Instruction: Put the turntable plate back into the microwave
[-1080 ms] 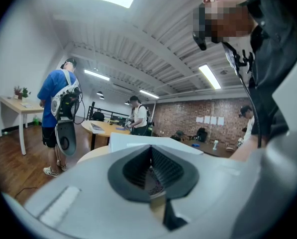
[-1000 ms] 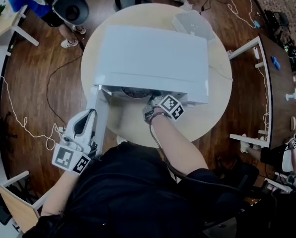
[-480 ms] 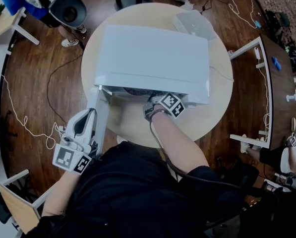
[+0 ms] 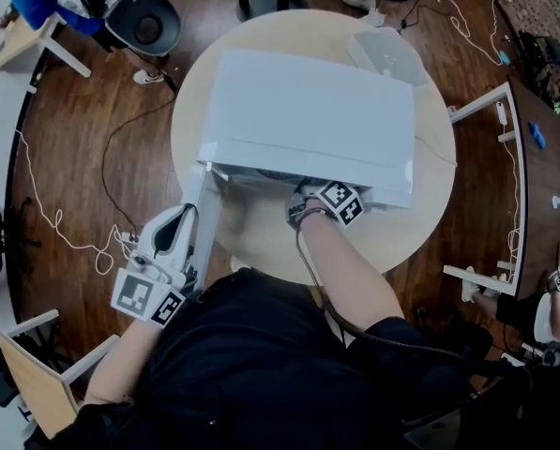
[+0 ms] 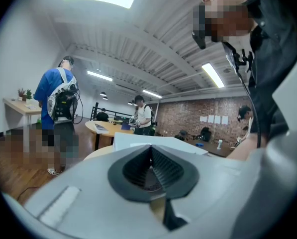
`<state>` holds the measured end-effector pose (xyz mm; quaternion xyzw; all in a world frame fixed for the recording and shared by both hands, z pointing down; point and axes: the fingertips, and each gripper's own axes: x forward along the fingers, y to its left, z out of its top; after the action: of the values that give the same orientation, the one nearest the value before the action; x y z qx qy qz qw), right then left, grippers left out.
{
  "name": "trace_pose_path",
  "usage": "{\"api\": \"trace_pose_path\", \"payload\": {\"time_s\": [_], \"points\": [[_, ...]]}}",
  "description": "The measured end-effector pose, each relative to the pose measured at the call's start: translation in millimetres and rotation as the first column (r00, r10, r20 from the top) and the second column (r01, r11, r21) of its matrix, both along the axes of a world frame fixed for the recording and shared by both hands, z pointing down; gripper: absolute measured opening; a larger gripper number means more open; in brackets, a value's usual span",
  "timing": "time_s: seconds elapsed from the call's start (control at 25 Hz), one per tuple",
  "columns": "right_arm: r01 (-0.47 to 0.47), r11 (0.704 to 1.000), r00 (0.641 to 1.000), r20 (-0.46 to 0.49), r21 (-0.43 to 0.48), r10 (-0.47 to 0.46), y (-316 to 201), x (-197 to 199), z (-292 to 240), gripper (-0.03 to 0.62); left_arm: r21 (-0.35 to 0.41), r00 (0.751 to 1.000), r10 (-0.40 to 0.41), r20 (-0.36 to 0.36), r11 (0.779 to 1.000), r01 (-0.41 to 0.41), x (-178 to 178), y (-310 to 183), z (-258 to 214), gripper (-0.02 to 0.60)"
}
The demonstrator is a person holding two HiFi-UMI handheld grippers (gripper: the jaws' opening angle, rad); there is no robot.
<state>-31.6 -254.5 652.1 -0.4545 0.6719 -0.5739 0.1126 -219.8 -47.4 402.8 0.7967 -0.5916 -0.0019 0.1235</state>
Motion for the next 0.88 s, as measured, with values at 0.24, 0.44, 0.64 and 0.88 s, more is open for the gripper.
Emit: {"api": "trace_pose_path", "payload": {"time_s": [0.24, 0.44, 0.64, 0.88], "points": [[-0.032, 0.999, 0.999, 0.011, 0.005, 0.032, -1.6, -0.7, 1.1, 0.021, -0.002, 1.0, -0.006, 0.005, 1.0, 0.006, -1.4, -0.3, 0.2, 0.005], [-0.067, 0.998, 0.998, 0.006, 0.013, 0.067, -3.4, -1.0, 1.0, 0.021, -0.009, 1.0, -0.012, 0.004, 1.0, 0.012, -5.5, 0.4, 1.3, 0.005], [-0.117, 0.993, 0.993, 0.016, 0.007, 0.117, -7.4, 0.0, -0.5, 0.021, -0.008, 1.0, -0.004, -0.001, 1.0, 0.004, -4.3, -1.1, 1.3, 0.005], [-0.142, 0.99, 0.99, 0.015, 0.005, 0.142, -8.7, -5.5, 0.2, 0.021, -0.007, 1.0, -0.006, -0.004, 1.0, 0.006, -6.0, -1.0, 1.9, 0.005]]}}
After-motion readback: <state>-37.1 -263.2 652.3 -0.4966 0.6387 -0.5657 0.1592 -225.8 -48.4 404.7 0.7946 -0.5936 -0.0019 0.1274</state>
